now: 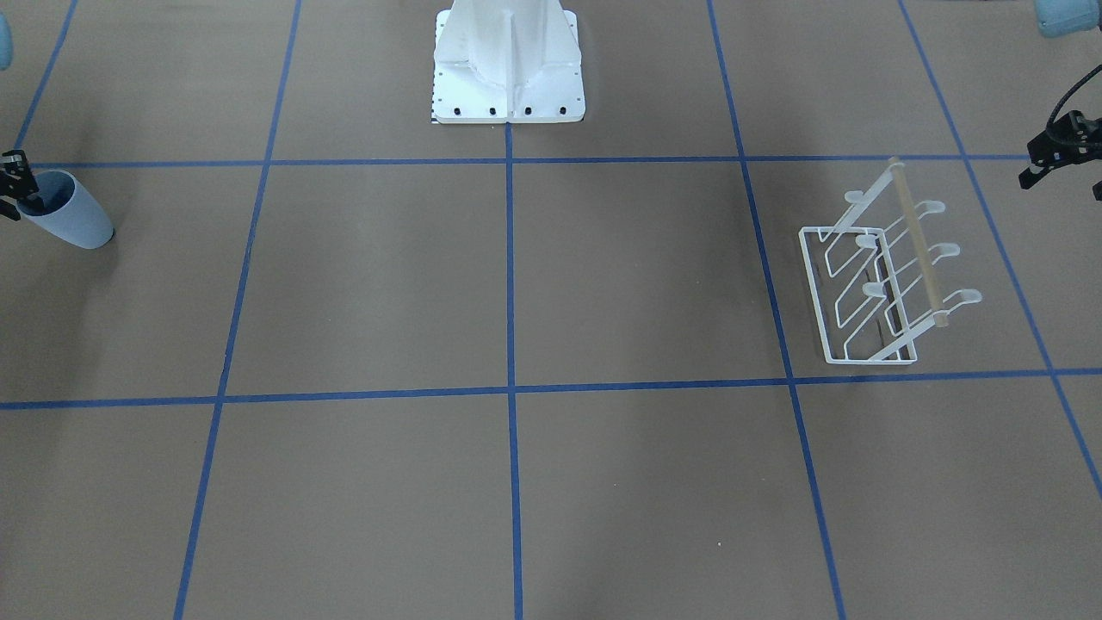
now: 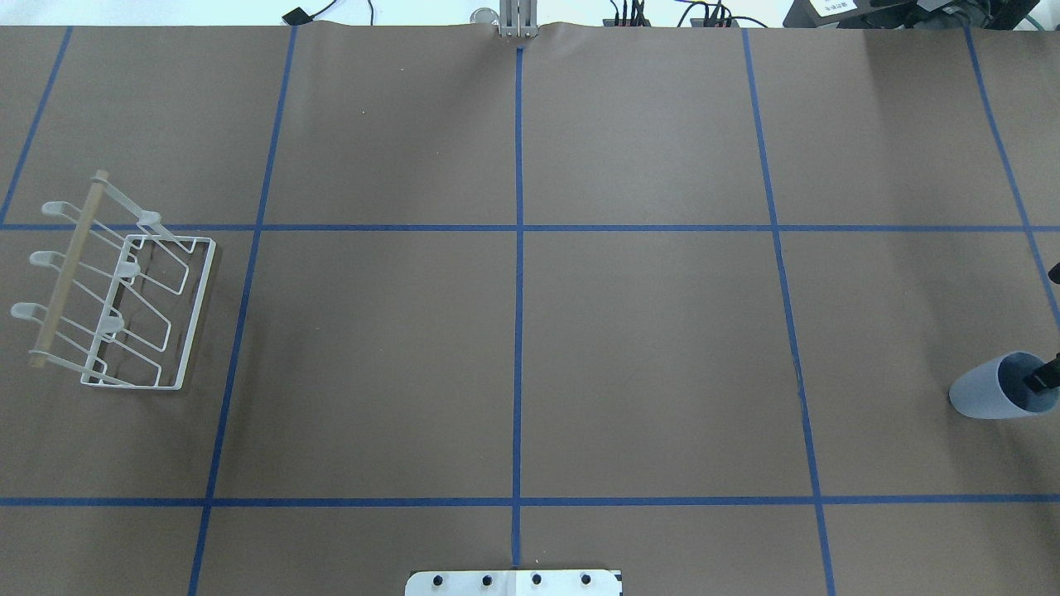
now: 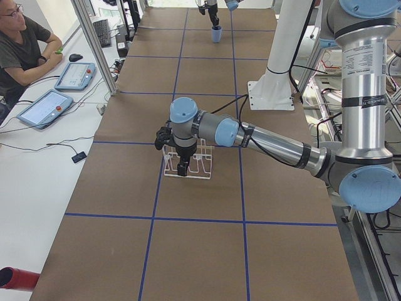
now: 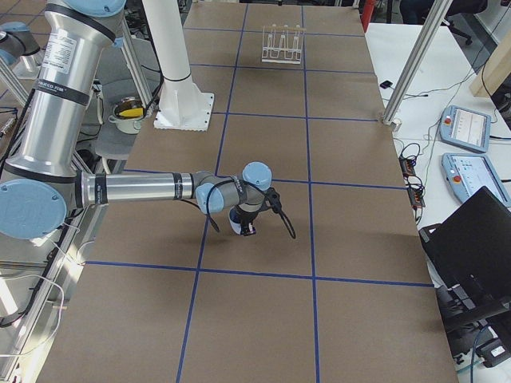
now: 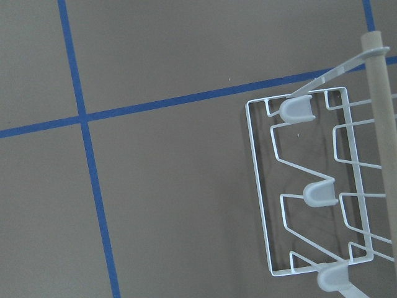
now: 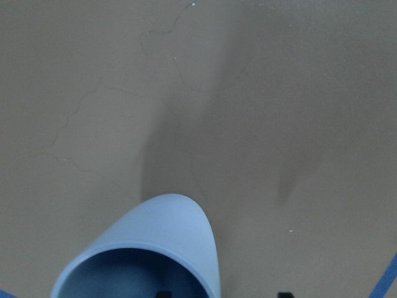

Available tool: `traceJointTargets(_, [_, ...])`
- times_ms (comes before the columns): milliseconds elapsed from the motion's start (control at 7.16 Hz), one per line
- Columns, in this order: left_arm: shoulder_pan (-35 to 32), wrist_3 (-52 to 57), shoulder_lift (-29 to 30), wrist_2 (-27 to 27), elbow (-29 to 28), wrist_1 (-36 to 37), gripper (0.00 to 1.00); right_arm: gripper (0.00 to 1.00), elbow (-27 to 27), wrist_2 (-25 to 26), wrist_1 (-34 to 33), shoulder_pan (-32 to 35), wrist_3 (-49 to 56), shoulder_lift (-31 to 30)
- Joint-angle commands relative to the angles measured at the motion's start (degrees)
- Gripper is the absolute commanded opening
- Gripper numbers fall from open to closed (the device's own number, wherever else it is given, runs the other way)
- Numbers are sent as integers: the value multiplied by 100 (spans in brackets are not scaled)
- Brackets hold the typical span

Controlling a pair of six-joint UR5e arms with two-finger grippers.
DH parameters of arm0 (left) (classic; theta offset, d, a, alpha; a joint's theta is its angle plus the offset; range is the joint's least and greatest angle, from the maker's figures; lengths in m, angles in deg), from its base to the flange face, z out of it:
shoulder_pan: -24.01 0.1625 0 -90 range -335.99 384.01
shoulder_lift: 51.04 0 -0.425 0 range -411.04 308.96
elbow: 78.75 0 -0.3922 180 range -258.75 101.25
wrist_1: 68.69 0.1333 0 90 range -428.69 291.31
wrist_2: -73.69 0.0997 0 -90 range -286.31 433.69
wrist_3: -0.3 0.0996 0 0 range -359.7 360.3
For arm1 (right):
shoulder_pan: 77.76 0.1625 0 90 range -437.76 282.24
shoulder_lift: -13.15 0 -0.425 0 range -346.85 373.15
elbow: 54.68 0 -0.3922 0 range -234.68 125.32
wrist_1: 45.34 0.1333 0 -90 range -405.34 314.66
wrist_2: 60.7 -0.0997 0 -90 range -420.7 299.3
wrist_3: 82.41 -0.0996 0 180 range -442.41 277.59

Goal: Hang cup on cup holder
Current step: 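Lower the right gripper onto the light blue cup's base and grasp it, then lift the cup with the right gripper toward the table center while the left arm approaches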

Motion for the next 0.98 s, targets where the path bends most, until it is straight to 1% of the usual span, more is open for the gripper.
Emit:
traceJointTargets(0, [9,9,0,0,7,0,99,0,150,-13,-1,-7,-339,18])
traceJointTargets(279, [9,9,0,0,7,-9,99,0,449,-101,-9,272,-439,19])
traceJointTargets(419, [9,9,26,-9,16,-26,99,0,555,-128,-9,300,-509,45])
traceJointTargets(559, [17,9,61,-52,16,-61,99,0,565,-363,25,309,-875,158])
traceJointTargets(698, [9,9,140,-79,25,-79,99,0,600,-417,287,327,-1592,438])
traceJointTargets(838, [35,-9,619,-79,-71,-18,99,0,452,-331,768,318,-2652,849])
